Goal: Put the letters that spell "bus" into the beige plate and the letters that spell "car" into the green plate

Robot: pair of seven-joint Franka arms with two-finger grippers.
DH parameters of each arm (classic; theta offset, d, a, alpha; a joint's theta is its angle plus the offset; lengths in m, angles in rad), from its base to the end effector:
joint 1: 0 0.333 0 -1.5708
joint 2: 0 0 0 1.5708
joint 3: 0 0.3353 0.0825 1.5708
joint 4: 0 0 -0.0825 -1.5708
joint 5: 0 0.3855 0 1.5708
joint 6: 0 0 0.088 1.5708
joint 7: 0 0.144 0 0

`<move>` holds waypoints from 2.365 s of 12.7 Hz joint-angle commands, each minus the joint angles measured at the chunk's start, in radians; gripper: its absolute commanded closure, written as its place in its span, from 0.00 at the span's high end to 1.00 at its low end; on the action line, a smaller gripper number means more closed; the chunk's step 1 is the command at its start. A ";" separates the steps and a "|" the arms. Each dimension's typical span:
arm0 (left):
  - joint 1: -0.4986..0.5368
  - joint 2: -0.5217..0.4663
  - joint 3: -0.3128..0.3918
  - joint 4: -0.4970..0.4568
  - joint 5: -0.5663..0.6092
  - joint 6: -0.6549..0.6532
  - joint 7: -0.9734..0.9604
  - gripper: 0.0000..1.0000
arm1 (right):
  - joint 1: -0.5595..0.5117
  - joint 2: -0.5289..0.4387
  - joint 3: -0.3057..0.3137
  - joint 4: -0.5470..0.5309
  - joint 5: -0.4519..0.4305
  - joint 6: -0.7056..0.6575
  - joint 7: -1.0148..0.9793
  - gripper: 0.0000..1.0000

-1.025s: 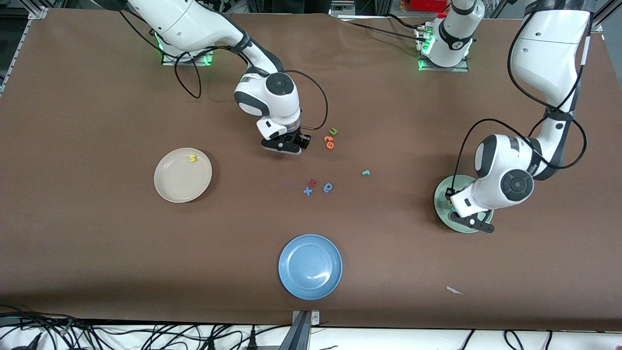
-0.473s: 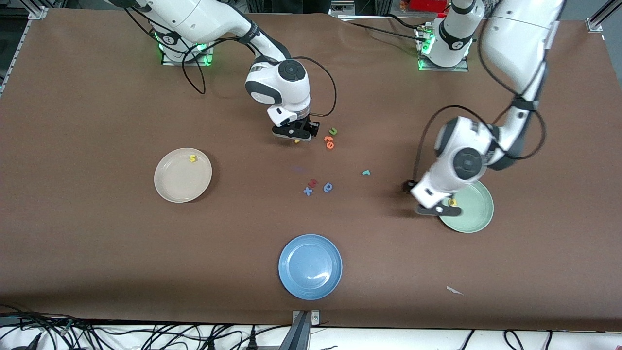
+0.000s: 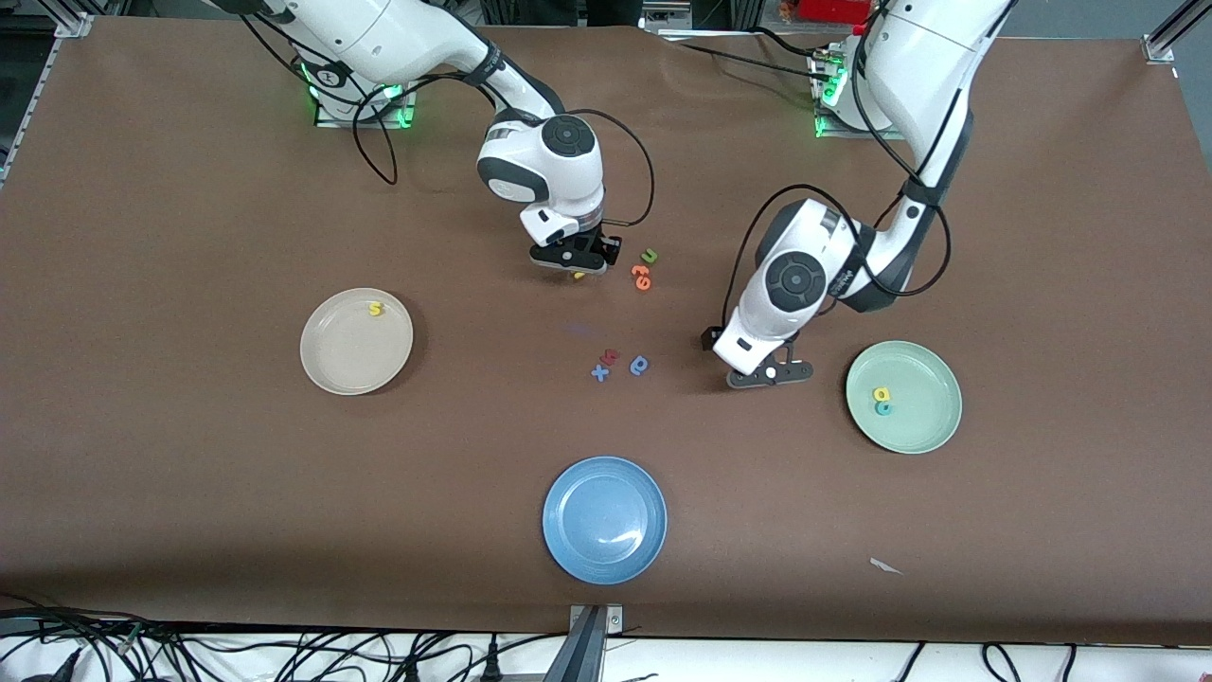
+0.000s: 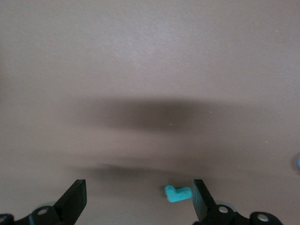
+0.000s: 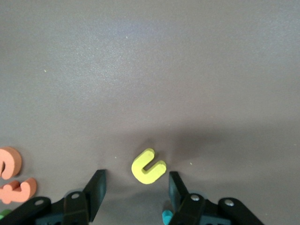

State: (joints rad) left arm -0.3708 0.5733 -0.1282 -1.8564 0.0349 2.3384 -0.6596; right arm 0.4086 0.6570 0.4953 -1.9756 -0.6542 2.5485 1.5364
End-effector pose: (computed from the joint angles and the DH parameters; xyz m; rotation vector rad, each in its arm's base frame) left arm 0.5645 -0.3030 0.1832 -3.1203 -0.2385 0.1525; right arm 0.3884 0.4859 0.1459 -3.1007 0.2830 -0.1366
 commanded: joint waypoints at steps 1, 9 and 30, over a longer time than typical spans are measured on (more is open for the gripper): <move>-0.014 -0.012 0.001 -0.056 -0.020 0.068 -0.038 0.95 | -0.008 -0.017 -0.009 -0.032 -0.027 0.002 0.007 0.64; -0.017 -0.006 -0.050 -0.145 -0.018 0.214 -0.132 0.75 | -0.011 -0.016 -0.029 -0.029 -0.027 0.002 -0.022 0.62; -0.028 0.054 -0.039 -0.066 0.025 0.203 -0.155 0.45 | -0.117 -0.157 0.011 -0.103 -0.027 -0.056 -0.162 0.14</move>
State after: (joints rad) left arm -0.3885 0.5946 -0.1772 -1.9610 0.0401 2.5407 -0.8057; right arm 0.3614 0.5958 0.4724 -1.9990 -0.6694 2.5051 1.4254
